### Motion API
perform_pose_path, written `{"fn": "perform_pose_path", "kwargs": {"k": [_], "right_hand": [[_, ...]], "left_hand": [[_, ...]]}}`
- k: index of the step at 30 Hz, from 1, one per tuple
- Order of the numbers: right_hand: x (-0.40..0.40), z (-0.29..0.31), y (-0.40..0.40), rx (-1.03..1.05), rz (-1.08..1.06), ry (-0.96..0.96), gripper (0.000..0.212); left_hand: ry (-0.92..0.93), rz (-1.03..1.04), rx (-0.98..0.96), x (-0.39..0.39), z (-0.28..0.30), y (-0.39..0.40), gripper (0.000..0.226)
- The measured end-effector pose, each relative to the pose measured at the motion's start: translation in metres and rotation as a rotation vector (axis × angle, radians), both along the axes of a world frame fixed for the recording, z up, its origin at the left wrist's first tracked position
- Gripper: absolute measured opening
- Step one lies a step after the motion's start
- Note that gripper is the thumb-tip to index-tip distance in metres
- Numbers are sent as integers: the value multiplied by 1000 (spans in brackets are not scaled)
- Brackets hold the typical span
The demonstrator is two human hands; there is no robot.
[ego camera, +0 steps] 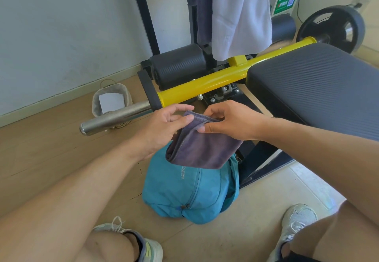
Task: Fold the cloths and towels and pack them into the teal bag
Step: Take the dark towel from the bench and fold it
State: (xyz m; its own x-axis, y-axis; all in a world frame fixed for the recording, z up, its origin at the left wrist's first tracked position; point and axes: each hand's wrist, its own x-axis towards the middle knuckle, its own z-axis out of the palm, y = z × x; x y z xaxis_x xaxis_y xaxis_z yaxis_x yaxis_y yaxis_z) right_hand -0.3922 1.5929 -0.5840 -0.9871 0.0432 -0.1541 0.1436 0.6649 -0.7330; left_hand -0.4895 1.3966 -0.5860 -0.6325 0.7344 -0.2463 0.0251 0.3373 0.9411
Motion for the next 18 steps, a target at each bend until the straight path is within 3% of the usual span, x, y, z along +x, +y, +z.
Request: {"fn": "perform_pose_path", "kwargs": {"k": [3, 7, 12, 18], "right_hand": [[0, 1, -1, 20, -33, -5, 35], [1, 1, -1, 33, -34, 5, 40], [0, -1, -3, -49, -104, 57, 36], [-2, -2, -4, -35, -64, 177, 17]], "left_hand": [[-1, -13, 1, 1, 1, 1, 37], [7, -48, 2, 2, 1, 0, 70], [26, -5, 14, 3, 0, 1, 50], [-13, 13, 22, 7, 1, 3, 49]]}}
